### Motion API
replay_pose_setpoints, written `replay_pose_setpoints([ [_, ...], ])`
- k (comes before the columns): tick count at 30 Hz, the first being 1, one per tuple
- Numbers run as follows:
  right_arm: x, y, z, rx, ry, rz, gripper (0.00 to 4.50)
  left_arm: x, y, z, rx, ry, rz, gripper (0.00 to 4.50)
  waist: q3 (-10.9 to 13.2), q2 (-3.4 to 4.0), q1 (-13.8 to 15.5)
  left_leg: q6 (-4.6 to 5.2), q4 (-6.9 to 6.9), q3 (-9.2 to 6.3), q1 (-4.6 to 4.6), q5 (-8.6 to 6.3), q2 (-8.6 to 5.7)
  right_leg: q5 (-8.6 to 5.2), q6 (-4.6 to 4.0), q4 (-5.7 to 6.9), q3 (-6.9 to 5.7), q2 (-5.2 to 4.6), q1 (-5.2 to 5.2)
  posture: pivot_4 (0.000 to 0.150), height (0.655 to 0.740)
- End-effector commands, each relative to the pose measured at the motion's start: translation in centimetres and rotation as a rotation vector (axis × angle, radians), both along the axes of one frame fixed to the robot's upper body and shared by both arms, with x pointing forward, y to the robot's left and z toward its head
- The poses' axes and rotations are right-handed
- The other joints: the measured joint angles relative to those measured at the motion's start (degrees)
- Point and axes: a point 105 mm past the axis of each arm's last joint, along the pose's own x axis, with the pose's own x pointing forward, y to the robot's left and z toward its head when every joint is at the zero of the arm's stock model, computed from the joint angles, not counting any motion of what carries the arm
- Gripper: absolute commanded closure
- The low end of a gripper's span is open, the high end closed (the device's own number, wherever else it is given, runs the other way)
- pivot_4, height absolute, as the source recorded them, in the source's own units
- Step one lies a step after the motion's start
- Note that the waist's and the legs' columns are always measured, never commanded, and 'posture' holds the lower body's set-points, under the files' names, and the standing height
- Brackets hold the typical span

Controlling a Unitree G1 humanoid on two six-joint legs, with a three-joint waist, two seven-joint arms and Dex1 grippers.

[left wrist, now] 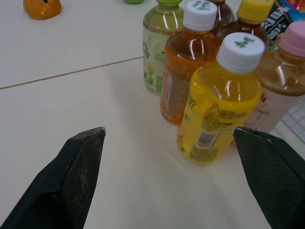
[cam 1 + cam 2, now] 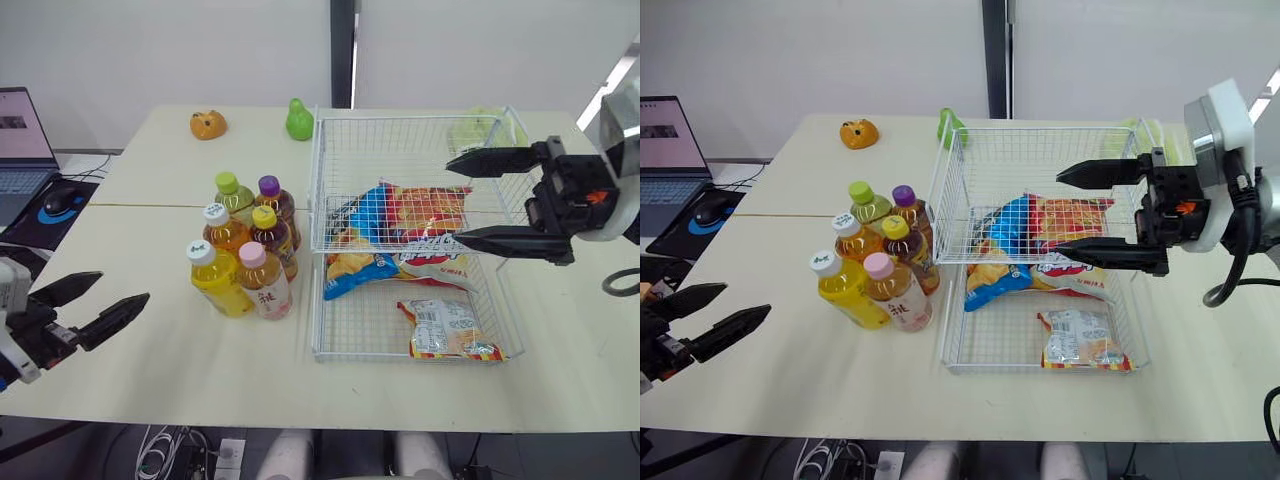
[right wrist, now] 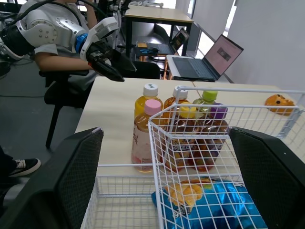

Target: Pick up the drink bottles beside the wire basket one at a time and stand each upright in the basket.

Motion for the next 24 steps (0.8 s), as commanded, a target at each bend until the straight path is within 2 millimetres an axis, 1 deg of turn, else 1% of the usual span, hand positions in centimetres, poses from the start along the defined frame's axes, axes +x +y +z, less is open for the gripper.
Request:
replay_pose_setpoints([
  [1,-0.4,0.6,0.4,0.004,-0.039,0.021,0.0,0.2,-2.2,1.5,-0.02,-0.129,0.067,0.07,0.0,-0.01,0.4,0.0,0.04,-0.01,-0.01,0.0,0.0,0.02,0.0,0.0,0.0,0.0,0.01,0.15,0.74],
  [4,-0.3,0.8,0.2,0.007,-0.038,0.022,0.0,0.3,-4.4,1.6,-0.039,-0.177,0.08,0.07,0.0,-0.02,0.8,0.0,0.08,0.05,0.01,0.0,-0.01,0.07,-0.01,0.01,0.0,0.02,0.02,0.15,0.74],
  [9,-0.4,0.9,0.1,0.009,-0.041,0.032,0.0,1.6,-6.0,1.7,-0.068,-0.232,0.166,0.07,0.0,-0.03,1.2,0.0,0.12,0.11,0.02,0.01,-0.02,0.1,0.01,0.02,-0.03,0.08,0.06,0.15,0.74],
  [13,-0.3,0.8,0.3,0.006,-0.047,0.036,0.0,2.8,-6.5,1.2,-0.049,-0.209,0.2,0.07,0.0,-0.04,1.2,0.0,0.14,0.14,0.06,0.01,-0.03,0.12,0.02,0.02,-0.02,0.33,0.1,0.15,0.74],
  [17,-0.3,0.8,0.3,0.005,-0.049,0.039,0.0,3.7,-7.6,1.1,-0.05,-0.198,0.155,0.07,0.0,-0.04,1.2,0.0,0.13,0.12,0.05,0.01,-0.02,0.13,0.02,0.02,-0.02,0.38,0.1,0.15,0.74],
  [21,-0.2,0.8,0.4,0.003,-0.049,0.039,0.0,4.8,-7.1,1.0,-0.019,-0.185,0.161,0.07,0.0,-0.04,1.2,0.0,0.13,0.13,0.05,0.01,-0.01,0.13,0.02,0.02,-0.01,0.4,0.09,0.15,0.74],
  [24,-0.1,0.8,0.5,0.003,-0.051,0.038,0.0,5.5,-7.2,0.7,0.0,-0.175,0.162,0.07,0.0,-0.04,1.2,0.0,0.13,0.12,0.05,0.01,-0.01,0.13,0.02,0.02,-0.01,0.41,0.09,0.15,0.74],
])
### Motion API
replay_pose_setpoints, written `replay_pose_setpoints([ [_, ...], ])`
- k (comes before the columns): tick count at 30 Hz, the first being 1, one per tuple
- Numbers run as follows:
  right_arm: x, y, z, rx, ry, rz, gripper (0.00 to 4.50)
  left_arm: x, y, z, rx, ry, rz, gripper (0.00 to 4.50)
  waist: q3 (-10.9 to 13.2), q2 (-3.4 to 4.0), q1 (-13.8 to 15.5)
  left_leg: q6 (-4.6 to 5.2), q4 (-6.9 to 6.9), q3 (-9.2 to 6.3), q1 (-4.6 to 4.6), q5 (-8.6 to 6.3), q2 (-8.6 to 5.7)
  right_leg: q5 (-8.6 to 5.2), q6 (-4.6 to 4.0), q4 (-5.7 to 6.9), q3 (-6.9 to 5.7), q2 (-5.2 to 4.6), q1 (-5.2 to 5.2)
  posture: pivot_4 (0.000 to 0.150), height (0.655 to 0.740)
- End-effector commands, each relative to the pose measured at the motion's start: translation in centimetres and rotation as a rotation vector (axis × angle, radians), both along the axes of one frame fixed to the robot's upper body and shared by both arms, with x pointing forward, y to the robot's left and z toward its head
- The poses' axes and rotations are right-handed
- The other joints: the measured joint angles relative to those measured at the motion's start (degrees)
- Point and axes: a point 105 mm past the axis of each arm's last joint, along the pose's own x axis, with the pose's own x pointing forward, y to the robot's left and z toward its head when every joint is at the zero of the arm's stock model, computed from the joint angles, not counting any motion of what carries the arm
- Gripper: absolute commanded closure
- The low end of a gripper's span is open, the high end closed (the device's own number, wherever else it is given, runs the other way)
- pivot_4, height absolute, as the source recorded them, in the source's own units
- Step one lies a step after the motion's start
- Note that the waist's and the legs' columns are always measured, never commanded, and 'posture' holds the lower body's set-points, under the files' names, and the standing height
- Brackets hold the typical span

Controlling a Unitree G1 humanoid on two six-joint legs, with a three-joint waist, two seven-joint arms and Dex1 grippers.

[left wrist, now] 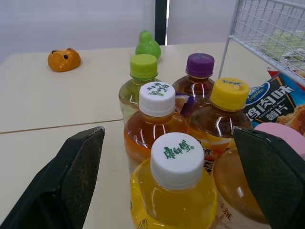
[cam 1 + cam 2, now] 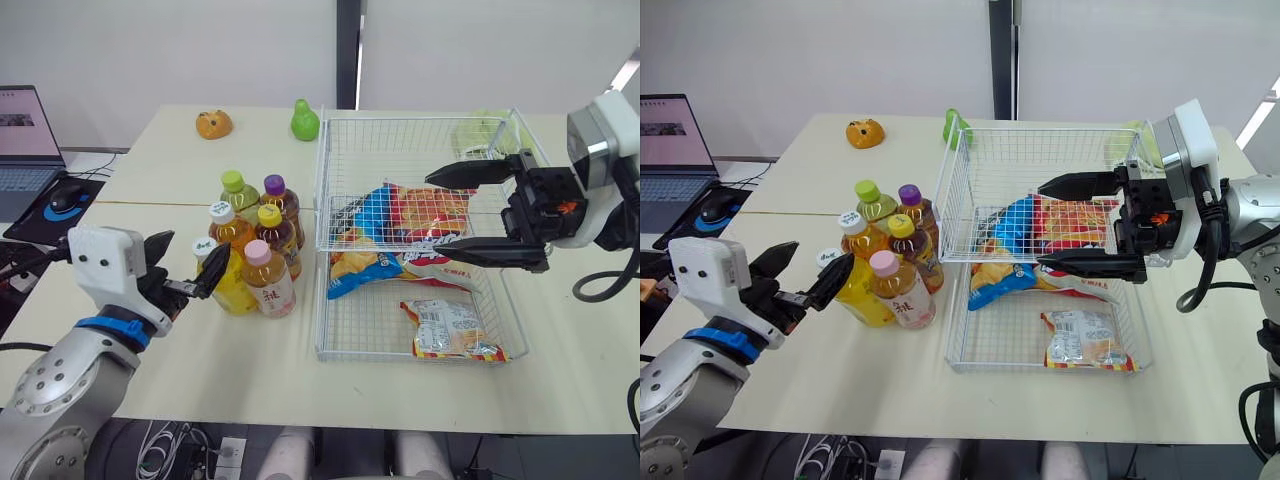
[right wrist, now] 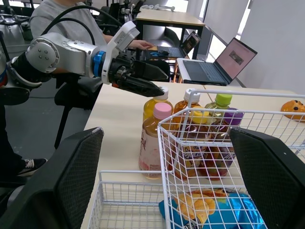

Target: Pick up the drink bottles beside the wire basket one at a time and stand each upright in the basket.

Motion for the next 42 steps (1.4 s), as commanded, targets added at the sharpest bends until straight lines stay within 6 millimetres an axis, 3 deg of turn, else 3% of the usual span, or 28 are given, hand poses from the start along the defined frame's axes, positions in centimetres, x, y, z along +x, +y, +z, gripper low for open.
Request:
replay_pose_setpoints([
  [1,-0.4,0.1,1.1,0.006,-0.05,0.016,0.0,0.6,-0.2,0.0,0.035,-0.009,0.007,0.07,0.0,0.0,0.0,0.0,0.0,0.02,0.0,0.0,-0.01,0.0,0.0,0.0,0.01,-0.01,0.0,0.15,0.74],
  [7,-0.5,0.2,1.3,0.008,-0.053,0.015,0.0,1.3,-0.8,-0.4,0.035,-0.013,-0.007,0.07,0.0,0.0,0.0,0.0,-0.01,-0.01,-0.01,0.0,0.0,0.01,0.02,0.0,0.0,0.0,0.0,0.15,0.74],
  [8,-0.5,0.2,1.3,0.009,-0.054,0.014,0.0,1.3,-0.8,-0.3,0.036,-0.017,-0.009,0.24,0.0,0.0,0.0,0.0,-0.01,-0.01,-0.01,0.0,0.0,0.01,0.02,0.0,0.0,-0.01,-0.01,0.15,0.74],
  [10,-0.6,0.1,1.3,0.008,-0.056,0.013,0.0,1.2,-1.0,-0.3,0.043,-0.024,-0.015,0.6,0.0,0.0,0.0,0.0,-0.01,-0.01,-0.01,0.0,-0.01,0.01,0.02,0.0,0.0,-0.01,-0.01,0.15,0.74],
  [19,-1.0,0.1,1.3,0.011,-0.059,0.012,0.0,1.1,-1.9,-0.5,0.054,-0.034,-0.052,3.13,0.0,0.0,0.0,0.0,-0.01,-0.01,-0.01,0.0,-0.01,0.01,0.02,0.0,0.01,-0.01,-0.01,0.15,0.74],
  [25,-1.0,-0.2,1.3,0.012,-0.062,0.002,0.0,-0.1,-0.4,-0.2,0.064,-0.059,-0.022,3.13,0.0,0.0,-0.1,0.0,-0.01,0.0,-0.01,0.0,0.0,0.01,0.02,0.0,0.01,-0.02,-0.01,0.15,0.74],
  [32,-0.5,-0.6,1.7,0.019,-0.071,-0.011,0.0,-1.2,1.6,4.2,0.101,-0.185,-0.085,3.13,0.0,-0.02,-0.1,0.0,-0.01,-0.02,-0.05,0.0,0.03,0.0,-0.01,0.0,-0.03,0.0,-0.06,0.15,0.74],
  [39,0.1,-1.0,2.0,0.013,-0.076,-0.039,0.0,-1.9,2.2,11.0,0.021,-0.197,-0.333,3.13,0.0,-0.07,-0.2,0.0,-0.01,-0.1,-0.08,0.0,0.01,0.0,0.0,0.01,-0.07,0.03,-0.1,0.15,0.74],
  [42,0.0,-1.2,2.3,0.005,-0.085,-0.049,0.0,-2.4,2.2,15.2,0.033,-0.179,-0.452,3.13,0.1,-0.17,-0.3,0.0,-0.05,-0.09,-0.1,-0.01,-0.01,0.01,0.02,0.01,-0.05,0.03,-0.16,0.15,0.74],
])
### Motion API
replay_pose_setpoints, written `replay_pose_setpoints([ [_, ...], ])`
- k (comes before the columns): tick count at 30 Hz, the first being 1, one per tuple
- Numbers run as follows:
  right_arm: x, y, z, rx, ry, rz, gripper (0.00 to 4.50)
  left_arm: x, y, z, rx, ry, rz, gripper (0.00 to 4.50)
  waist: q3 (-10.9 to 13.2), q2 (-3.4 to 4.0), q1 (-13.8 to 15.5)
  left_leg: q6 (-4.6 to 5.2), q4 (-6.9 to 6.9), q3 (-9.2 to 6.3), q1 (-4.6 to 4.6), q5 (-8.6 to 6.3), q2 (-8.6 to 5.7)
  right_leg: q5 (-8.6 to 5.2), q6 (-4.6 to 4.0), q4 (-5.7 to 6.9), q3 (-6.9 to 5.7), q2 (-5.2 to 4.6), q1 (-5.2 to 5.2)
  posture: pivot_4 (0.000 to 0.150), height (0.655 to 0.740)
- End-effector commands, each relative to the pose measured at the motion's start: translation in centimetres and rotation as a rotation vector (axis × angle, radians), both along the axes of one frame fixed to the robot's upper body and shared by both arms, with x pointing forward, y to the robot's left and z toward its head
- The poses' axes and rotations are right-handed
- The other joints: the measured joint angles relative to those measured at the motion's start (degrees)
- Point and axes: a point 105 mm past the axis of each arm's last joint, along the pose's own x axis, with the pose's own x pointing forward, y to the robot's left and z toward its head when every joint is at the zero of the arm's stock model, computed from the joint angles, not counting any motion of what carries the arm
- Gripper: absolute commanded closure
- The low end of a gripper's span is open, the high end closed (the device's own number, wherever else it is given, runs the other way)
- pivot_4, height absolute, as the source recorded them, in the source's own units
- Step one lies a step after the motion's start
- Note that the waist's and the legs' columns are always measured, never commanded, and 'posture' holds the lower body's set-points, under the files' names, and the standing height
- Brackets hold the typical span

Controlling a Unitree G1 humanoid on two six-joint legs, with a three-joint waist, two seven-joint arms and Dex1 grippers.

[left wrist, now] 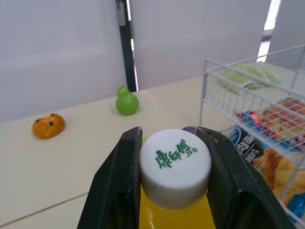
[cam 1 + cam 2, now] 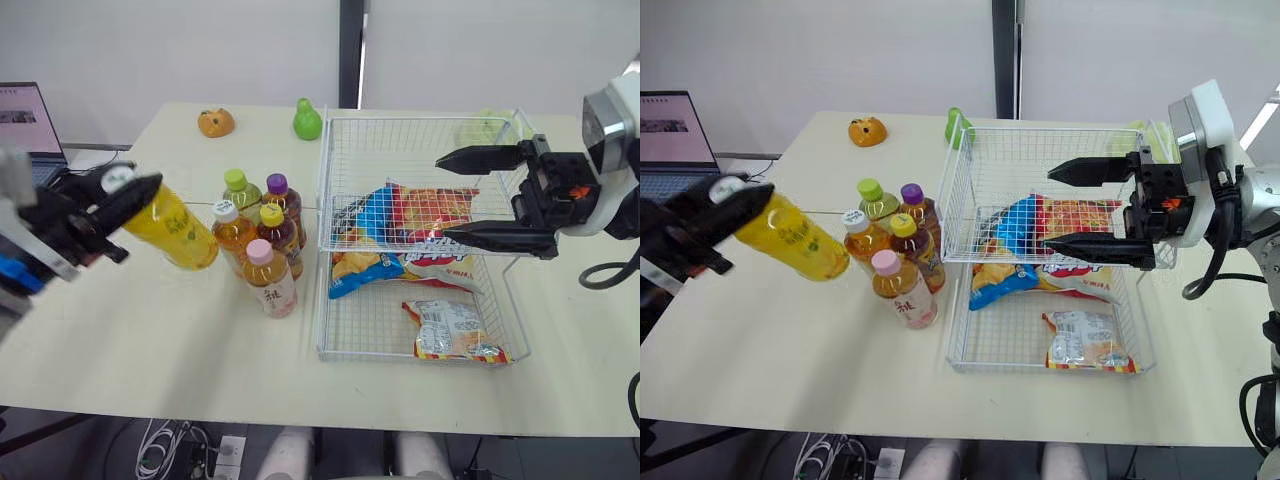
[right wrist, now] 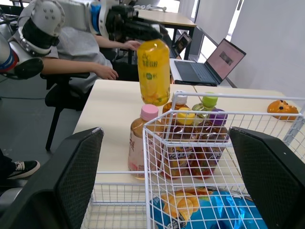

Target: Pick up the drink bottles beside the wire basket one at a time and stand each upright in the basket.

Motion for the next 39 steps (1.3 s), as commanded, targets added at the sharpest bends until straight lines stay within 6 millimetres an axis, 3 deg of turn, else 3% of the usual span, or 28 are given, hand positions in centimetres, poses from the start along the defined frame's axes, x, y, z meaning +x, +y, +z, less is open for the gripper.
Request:
replay_pose_setpoints([
  [1,-0.6,-0.4,1.5,-0.003,-0.071,-0.012,0.0,-1.5,0.0,5.2,-0.001,-0.037,-0.132,3.13,0.1,-0.08,-0.1,0.0,0.0,0.02,-0.02,0.0,-0.01,0.0,-0.01,0.13,0.03,0.01,-0.07,0.15,0.74],
  [4,-0.7,-0.6,1.8,0.002,-0.079,-0.032,0.0,-1.5,-0.4,7.3,0.005,-0.035,-0.2,3.13,0.1,-0.05,-0.4,-0.01,-0.04,0.12,-0.07,0.0,0.01,0.0,-0.01,0.25,0.16,0.06,-0.27,0.15,0.74],
  [7,-0.7,-1.5,2.0,-0.005,-0.097,-0.091,0.0,-0.3,-1.5,10.4,-0.002,-0.089,-0.29,3.13,0.1,-0.07,-0.1,-0.02,-0.04,0.14,-0.09,0.01,0.0,-0.02,-0.03,0.37,0.16,0.06,-0.34,0.15,0.74],
  [12,-1.4,-2.4,2.1,-0.001,-0.096,-0.161,0.0,2.7,-5.7,15.1,-0.03,-0.183,-0.48,3.13,0.2,-0.23,0.5,-0.19,0.1,-0.03,-0.23,0.12,0.06,0.15,0.04,0.29,0.03,0.28,-0.28,0.15,0.74],
  [16,-2.0,-2.7,2.1,0.013,-0.099,-0.207,0.0,5.2,-9.7,16.3,0.026,-0.186,-0.612,3.13,0.2,-0.24,-0.2,-0.19,0.12,0.12,-0.26,0.14,0.02,0.2,0.08,0.33,0.2,0.23,-0.35,0.15,0.74],
  [24,-2.5,-4.0,2.5,0.017,-0.141,-0.371,0.0,8.7,-18.0,15.6,0.116,-0.206,-0.802,3.13,0.3,-0.29,-1.8,-0.23,0.14,0.16,-0.54,0.18,0.03,0.19,0.09,0.3,0.2,0.2,-0.59,0.15,0.74],
  [28,-3.0,-5.0,2.7,0.029,-0.155,-0.474,0.0,10.0,-22.7,14.0,0.143,-0.234,-0.871,3.13,0.3,-0.31,-1.6,-0.21,0.16,0.21,-0.58,0.18,0.02,0.18,0.11,0.3,0.17,0.15,-0.62,0.15,0.74],
  [35,-3.9,-5.6,2.6,0.051,-0.161,-0.565,0.0,11.9,-28.5,10.4,0.157,-0.226,-0.863,3.13,0.3,-0.33,-1.5,-0.06,0.56,0.2,-0.72,0.12,-0.06,0.2,0.18,0.44,0.12,0.07,-0.61,0.15,0.74],
  [39,-4.3,-5.6,2.5,0.052,-0.157,-0.586,0.0,12.5,-30.3,9.0,0.146,-0.2,-0.831,3.13,0.3,-0.33,-1.6,0.05,0.79,0.18,-0.79,0.05,-0.07,0.24,0.25,0.49,0.11,0.08,-0.59,0.15,0.74],
])
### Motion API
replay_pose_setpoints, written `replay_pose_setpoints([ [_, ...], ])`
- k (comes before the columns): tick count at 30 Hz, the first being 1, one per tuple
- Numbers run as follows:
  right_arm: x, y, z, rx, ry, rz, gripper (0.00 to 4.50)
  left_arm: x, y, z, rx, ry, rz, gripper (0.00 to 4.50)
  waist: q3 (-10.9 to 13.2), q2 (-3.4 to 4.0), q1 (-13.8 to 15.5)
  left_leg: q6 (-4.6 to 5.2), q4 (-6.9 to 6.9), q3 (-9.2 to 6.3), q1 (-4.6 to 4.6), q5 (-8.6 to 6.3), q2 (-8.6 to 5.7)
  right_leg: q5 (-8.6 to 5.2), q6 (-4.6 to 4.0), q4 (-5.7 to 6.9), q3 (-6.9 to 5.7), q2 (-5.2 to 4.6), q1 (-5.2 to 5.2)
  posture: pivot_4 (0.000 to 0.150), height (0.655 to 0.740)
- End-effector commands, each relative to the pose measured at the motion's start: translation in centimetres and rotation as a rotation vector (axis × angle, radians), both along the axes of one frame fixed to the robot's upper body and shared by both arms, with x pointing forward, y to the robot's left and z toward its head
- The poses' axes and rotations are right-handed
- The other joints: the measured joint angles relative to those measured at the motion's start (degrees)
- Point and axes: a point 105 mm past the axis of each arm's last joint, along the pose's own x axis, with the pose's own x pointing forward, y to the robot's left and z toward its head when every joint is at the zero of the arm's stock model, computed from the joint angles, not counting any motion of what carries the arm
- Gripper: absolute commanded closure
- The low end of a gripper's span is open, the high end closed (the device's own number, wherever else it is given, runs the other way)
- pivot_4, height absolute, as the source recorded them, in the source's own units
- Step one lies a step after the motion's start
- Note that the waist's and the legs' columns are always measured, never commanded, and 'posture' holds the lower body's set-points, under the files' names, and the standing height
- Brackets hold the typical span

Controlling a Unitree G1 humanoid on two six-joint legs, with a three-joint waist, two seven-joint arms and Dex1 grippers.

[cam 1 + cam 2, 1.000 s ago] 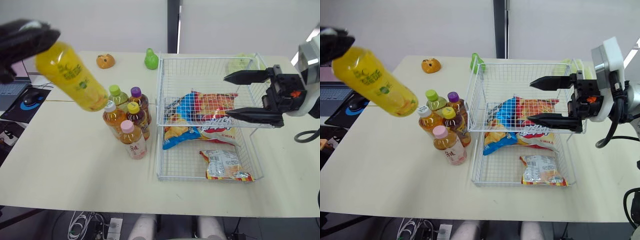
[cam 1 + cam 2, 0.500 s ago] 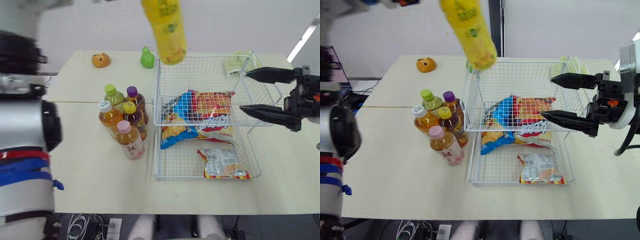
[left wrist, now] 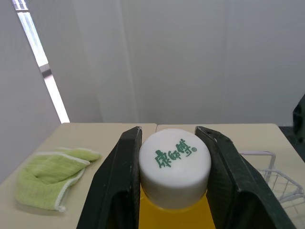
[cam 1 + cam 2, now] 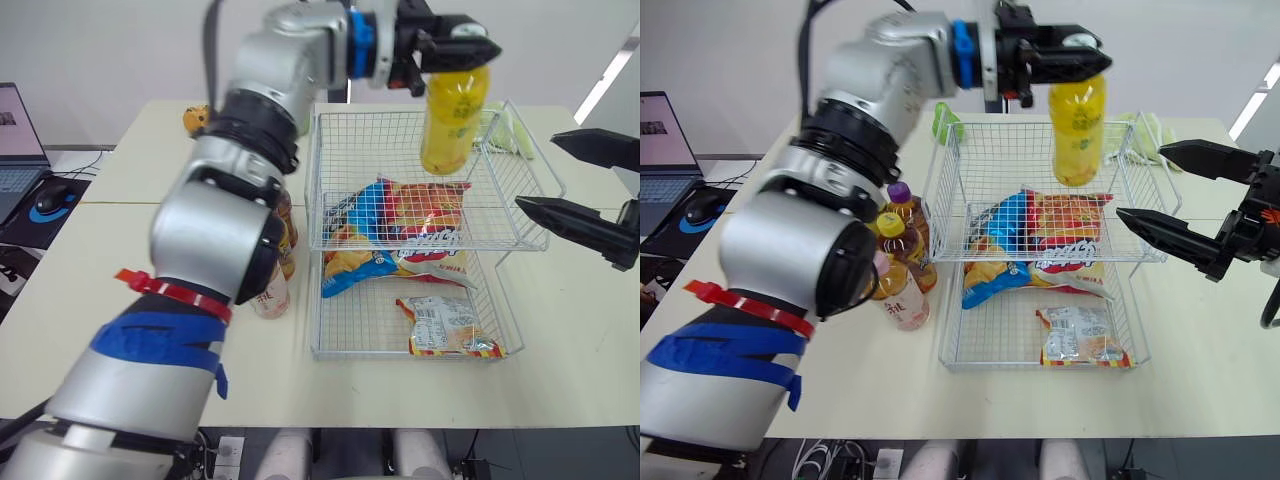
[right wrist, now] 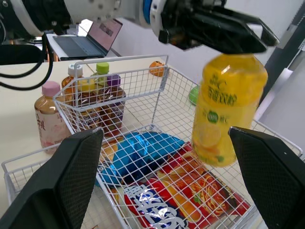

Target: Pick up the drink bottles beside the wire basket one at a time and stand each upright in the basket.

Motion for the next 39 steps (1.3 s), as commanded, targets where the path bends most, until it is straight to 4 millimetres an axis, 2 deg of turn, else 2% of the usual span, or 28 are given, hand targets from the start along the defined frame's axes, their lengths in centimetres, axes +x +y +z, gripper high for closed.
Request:
replay_pose_setpoints([
  [1,-0.9,0.0,0.9,-0.011,-0.05,-0.022,0.0,-0.9,-0.9,2.9,-0.065,-0.099,0.011,3.13,0.0,0.0,-0.1,0.01,0.03,0.01,0.0,-0.01,0.0,0.01,0.02,0.01,0.02,0.0,0.0,0.15,0.74],
  [10,-1.2,-0.5,1.3,0.0,-0.068,-0.073,0.0,-0.4,-2.5,1.8,-0.055,-0.073,0.064,3.13,0.0,0.01,0.1,0.03,0.15,-0.02,0.0,-0.01,-0.05,0.05,0.08,0.06,0.0,0.0,0.07,0.15,0.74],
  [14,-1.3,-0.6,1.3,0.002,-0.069,-0.08,0.0,-0.5,-2.7,1.9,-0.073,-0.042,0.055,3.13,0.0,0.01,0.1,0.04,0.16,-0.02,0.0,-0.01,-0.07,0.05,0.1,0.06,0.0,-0.02,0.08,0.15,0.74],
  [15,-1.3,-0.6,1.2,0.003,-0.069,-0.081,0.0,-0.5,-2.7,2.0,-0.076,-0.039,0.054,2.41,0.0,0.01,0.1,0.04,0.16,-0.02,0.0,-0.01,-0.06,0.05,0.1,0.06,0.0,-0.01,0.08,0.15,0.74],
  [17,-1.2,-0.7,1.1,0.005,-0.067,-0.086,0.0,-0.8,-2.6,2.3,-0.075,-0.041,0.039,1.91,0.0,0.01,0.1,0.04,0.16,-0.01,0.0,-0.01,-0.06,0.05,0.1,0.07,0.0,-0.01,0.08,0.15,0.74],
  [22,-1.1,-0.8,1.2,0.009,-0.075,-0.099,0.0,-1.2,-2.1,3.4,-0.09,-0.059,0.011,0.21,0.0,0.01,0.1,0.04,0.18,-0.01,0.0,0.0,-0.06,0.05,0.1,0.12,0.0,-0.01,0.08,0.15,0.74],
  [23,-1.0,-0.9,1.2,0.01,-0.079,-0.101,0.0,-1.3,-1.8,3.6,-0.093,-0.063,0.006,0.02,0.0,0.01,0.0,0.04,0.18,0.0,0.01,0.0,-0.06,0.05,0.1,0.14,0.0,-0.01,0.08,0.15,0.74],
  [28,-0.6,-1.1,1.6,0.013,-0.108,-0.125,0.0,-1.3,0.5,5.1,-0.115,-0.083,-0.007,0.02,0.0,0.01,-0.1,0.04,0.2,0.02,0.06,0.0,-0.06,0.04,0.11,0.35,0.04,-0.01,0.04,0.15,0.74],
  [32,-0.4,-1.1,1.7,0.014,-0.115,-0.126,0.0,-1.1,2.4,5.4,-0.106,-0.085,-0.009,0.02,0.0,0.01,-0.1,0.04,0.21,0.01,0.1,0.0,-0.06,0.04,0.11,0.43,0.05,0.0,0.04,0.15,0.74],
  [36,-0.2,-1.0,2.0,0.017,-0.131,-0.108,0.0,-1.5,6.4,5.9,-0.083,-0.09,-0.024,0.02,0.0,0.04,-0.4,0.03,0.22,0.01,0.1,0.0,-0.07,0.04,0.11,0.44,0.07,-0.01,0.04,0.15,0.74],
  [39,-0.1,-0.9,2.1,0.018,-0.134,-0.097,0.0,-1.8,8.0,6.2,-0.087,-0.09,-0.015,0.02,0.0,0.04,-0.3,0.03,0.21,-0.01,0.15,0.01,-0.02,0.03,0.1,0.5,0.08,0.03,0.03,0.15,0.74],
])
